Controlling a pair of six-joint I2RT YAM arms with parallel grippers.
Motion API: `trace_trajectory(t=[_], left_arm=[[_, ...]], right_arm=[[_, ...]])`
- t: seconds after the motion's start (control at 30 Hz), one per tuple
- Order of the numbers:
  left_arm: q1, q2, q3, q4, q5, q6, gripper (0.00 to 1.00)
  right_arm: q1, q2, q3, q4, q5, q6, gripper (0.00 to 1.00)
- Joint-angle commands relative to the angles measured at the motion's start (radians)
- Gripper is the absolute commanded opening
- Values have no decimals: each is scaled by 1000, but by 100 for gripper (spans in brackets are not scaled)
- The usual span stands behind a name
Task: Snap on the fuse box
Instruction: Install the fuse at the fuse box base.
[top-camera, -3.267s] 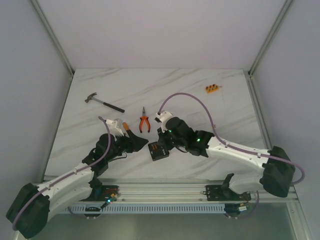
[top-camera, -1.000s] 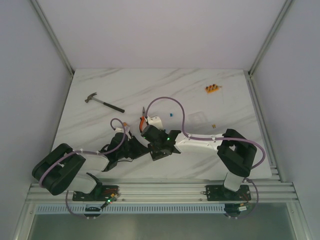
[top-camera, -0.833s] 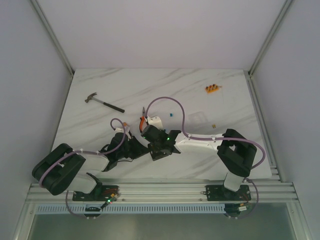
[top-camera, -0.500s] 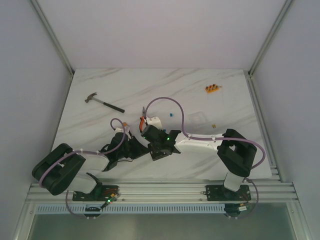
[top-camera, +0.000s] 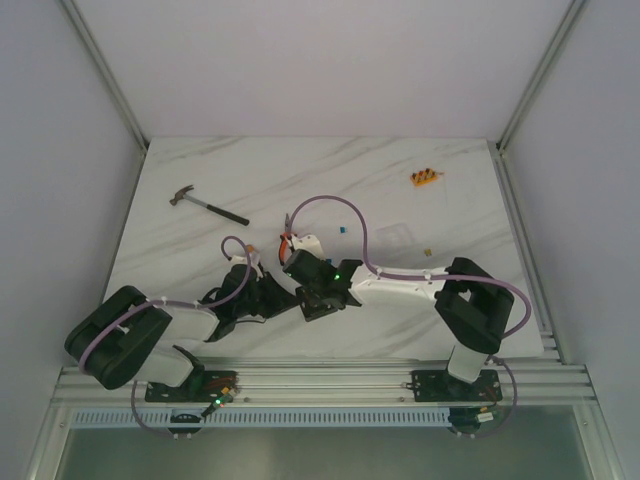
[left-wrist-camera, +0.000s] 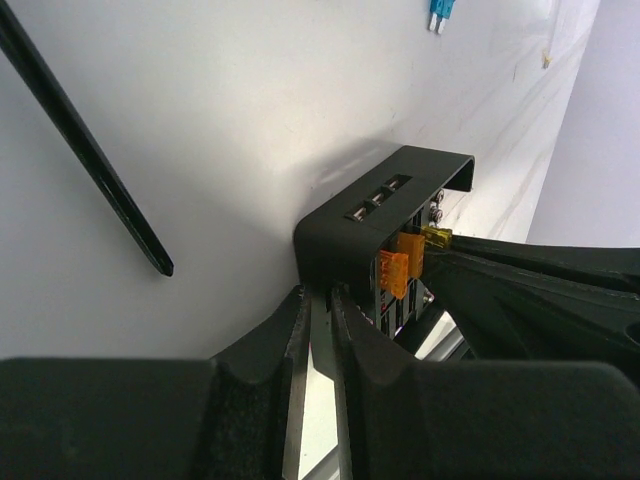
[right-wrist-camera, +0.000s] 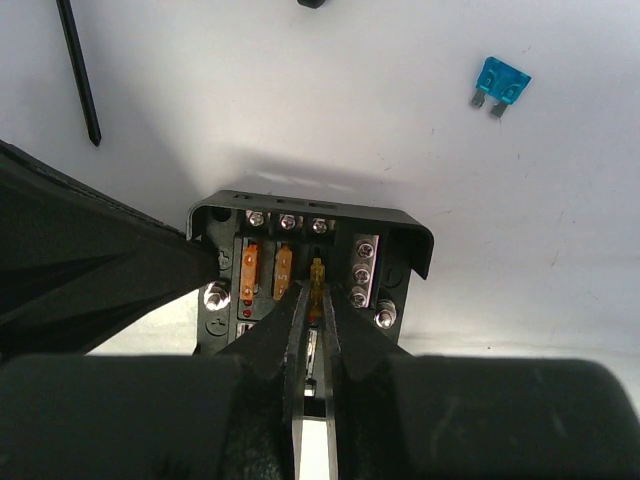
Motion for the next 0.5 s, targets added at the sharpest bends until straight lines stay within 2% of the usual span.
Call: trace_trajectory(t=[0.0,0.1,0.47], left_arm=[[-7,47,5,-55,-13,-4,22],[-6,50,6,-53,-10,-4,22],[-5,55,7,-51,-6,-4,22]], right_arm=[[-9,-16,-3,-39,-8,-18,0],[-9,2,2,-40,-37,-20,0],[-12,37,18,-48,-86,-22,21]])
